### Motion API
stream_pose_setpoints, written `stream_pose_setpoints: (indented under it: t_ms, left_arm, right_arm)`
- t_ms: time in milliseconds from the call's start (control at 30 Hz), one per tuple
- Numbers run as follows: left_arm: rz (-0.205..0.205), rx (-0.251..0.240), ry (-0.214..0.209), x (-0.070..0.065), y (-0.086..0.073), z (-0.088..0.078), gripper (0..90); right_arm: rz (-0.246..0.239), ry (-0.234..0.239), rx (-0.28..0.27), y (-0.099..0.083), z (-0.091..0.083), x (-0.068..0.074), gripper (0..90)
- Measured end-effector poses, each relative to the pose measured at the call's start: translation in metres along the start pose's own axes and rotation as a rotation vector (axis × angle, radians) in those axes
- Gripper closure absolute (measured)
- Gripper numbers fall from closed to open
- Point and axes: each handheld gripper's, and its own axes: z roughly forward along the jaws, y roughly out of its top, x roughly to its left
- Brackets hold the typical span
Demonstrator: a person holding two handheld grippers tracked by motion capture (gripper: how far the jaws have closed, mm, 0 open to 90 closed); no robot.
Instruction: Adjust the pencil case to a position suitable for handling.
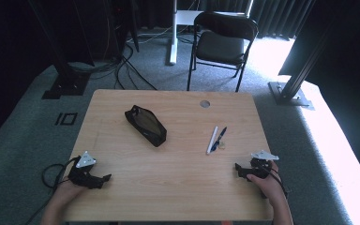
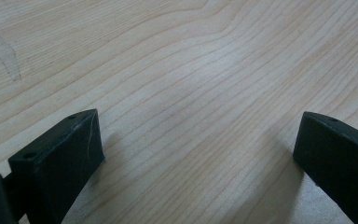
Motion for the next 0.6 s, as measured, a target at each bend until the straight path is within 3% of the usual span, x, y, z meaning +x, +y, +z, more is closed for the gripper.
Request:
stream_pose_setpoints:
  t_ms: [367,600]
  left_arm:
    - [-0.011,0.0,0.009,-0.001,0.001,0.001,1.6]
    - [-0.009,0.0,0.008,-0.001,0.001,0.001,1.5]
  right_arm:
    - [0.001,0.002,0.001,0.004,0.001,0.004,12.9]
    - [-0.023,0.024,-0.055,0.022,-0.002,0.017,12.9]
